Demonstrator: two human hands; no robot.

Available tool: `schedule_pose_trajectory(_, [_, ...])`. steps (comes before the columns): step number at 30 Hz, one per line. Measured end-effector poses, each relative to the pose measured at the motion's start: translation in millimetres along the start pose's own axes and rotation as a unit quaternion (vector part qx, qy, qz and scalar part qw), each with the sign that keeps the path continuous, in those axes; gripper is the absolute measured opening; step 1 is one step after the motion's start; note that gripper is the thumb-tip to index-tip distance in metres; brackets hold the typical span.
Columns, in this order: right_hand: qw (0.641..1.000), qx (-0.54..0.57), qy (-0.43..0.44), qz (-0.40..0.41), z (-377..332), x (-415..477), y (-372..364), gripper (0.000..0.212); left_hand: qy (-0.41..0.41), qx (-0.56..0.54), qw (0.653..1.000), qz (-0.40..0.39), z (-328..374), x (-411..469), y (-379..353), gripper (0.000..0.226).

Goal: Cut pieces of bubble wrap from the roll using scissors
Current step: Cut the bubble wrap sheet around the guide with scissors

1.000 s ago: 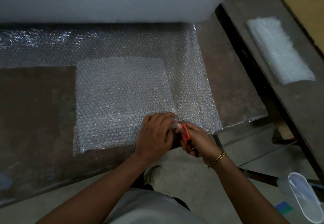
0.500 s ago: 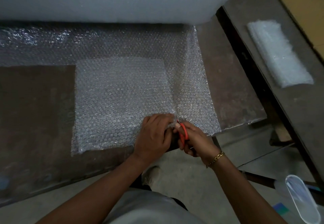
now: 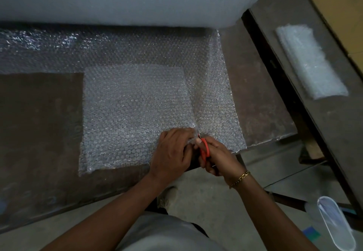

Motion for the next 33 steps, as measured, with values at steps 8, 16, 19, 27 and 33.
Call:
schedule_pose_trajectory(8, [1.0,-0.01,0.02,-0.005,2.6,3.5,-1.0,0.041,0.006,-0.009,1.0,0.002,-0.1,-0.3,0.7,0.032])
schedule_pose_trajectory(16, [1.0,0.008,0.004,0.003,6.4,-1.9,2.3,0.039,0.012,-0.016,1.0,0.004,0.7,-0.9,0.5,0.034])
schedule_pose_trajectory(19, [1.0,0.015,-0.017,0.003,4.9,-2.7,3.0,0.046,0.013,-0.022,1.0,0.006,0.2,-1.1,0.1,0.034])
schedule_pose_trajectory(27, [1.0,0.005,-0.007,0.001,2.2,0.7,1.6,0.044,0.012,-0.02,1.0,-0.001,-1.4,-0.7,-0.4,0.033])
schedule_pose_trajectory(33, [1.0,0.011,0.008,-0.003,-0.3,4.5,-1.9,0.034,0.009,-0.02,1.0,0.003,0.7,-0.2,2.7,0.034])
Point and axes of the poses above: each hand's wrist, its own x-axis towards the middle knuckle, its own y-axis out of the back of the hand, z = x × y, the point moved 2 cm from there along x, towards the middle knuckle, and after that the axes turned 14 degrees about x, right-handed, at the moved point
